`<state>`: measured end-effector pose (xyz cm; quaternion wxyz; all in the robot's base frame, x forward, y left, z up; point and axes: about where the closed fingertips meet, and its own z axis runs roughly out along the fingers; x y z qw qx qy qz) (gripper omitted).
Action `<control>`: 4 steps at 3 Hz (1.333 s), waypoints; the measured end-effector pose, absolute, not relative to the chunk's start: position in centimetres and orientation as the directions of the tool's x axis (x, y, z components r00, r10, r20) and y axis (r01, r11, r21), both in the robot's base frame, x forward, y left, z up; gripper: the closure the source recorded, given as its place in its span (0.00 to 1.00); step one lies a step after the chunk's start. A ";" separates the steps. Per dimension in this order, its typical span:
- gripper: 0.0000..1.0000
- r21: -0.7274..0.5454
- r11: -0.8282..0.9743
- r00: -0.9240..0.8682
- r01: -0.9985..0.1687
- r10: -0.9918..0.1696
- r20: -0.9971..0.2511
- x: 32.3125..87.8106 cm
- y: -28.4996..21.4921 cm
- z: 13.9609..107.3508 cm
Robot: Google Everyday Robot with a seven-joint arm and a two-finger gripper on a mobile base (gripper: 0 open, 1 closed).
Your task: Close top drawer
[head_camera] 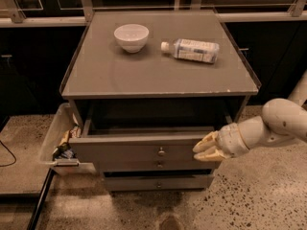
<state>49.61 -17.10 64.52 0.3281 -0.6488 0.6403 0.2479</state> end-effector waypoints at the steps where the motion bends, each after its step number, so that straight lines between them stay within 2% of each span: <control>1: 0.88 -0.110 0.037 0.056 -0.993 -0.679 -0.732 51.1 -17.3 64.5; 2: 0.84 -0.124 0.101 0.019 -0.987 -0.697 -0.717 55.0 -19.5 64.6; 4: 0.38 -0.130 0.113 0.014 -0.985 -0.700 -0.714 55.5 -19.9 64.8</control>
Offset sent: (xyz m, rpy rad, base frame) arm 0.1479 -0.0828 0.0061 -0.0920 -0.0475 -0.2394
